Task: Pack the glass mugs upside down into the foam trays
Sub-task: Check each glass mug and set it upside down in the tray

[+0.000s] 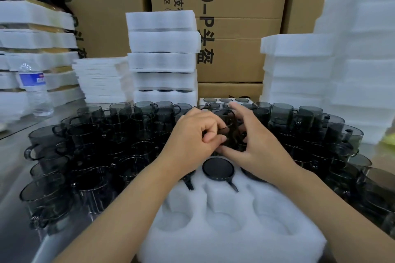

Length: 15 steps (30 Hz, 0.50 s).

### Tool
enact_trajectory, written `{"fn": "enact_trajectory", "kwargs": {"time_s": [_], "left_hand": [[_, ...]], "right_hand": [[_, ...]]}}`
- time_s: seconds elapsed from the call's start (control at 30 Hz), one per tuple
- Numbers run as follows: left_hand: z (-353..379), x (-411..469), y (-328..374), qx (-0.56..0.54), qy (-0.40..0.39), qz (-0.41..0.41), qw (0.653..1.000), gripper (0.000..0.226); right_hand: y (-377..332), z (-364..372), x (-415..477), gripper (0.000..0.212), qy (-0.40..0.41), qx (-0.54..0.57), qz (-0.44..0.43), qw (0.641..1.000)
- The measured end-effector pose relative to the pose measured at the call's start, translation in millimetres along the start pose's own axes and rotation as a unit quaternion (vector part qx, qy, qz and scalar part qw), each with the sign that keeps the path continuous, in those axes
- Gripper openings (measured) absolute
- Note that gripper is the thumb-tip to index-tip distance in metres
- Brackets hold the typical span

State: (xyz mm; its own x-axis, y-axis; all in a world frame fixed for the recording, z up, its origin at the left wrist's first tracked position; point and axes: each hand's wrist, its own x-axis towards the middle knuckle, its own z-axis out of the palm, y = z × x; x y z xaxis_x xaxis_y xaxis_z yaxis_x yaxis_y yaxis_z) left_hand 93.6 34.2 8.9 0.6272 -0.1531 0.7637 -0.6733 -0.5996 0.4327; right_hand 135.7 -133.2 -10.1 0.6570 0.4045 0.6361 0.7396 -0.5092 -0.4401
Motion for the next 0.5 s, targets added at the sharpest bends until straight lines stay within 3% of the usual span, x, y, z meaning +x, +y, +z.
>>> {"fn": "enact_trajectory", "kwargs": {"time_s": [0.13,0.3,0.4,0.5], "left_hand": [[3,-2,0,-0.069,0.0,-0.027,0.997,0.057],[-1,2,1,-0.155,0.054,-0.113,0.98,0.026],[2,4,-3,-0.255,0.008,-0.199,0.946,0.036],[5,4,-5,-0.345,-0.058,-0.274,0.896,0.024]], "right_hand": [[-2,-2,-3,0.073,0.035,-0.031,-0.01,0.999],[-7,-4,-6,0.071,0.038,-0.007,-0.009,0.999],[-8,-3,-8,0.071,0.046,0.038,-0.033,0.998],[-10,-3,-10,0.071,0.057,0.042,-0.069,0.995]]}}
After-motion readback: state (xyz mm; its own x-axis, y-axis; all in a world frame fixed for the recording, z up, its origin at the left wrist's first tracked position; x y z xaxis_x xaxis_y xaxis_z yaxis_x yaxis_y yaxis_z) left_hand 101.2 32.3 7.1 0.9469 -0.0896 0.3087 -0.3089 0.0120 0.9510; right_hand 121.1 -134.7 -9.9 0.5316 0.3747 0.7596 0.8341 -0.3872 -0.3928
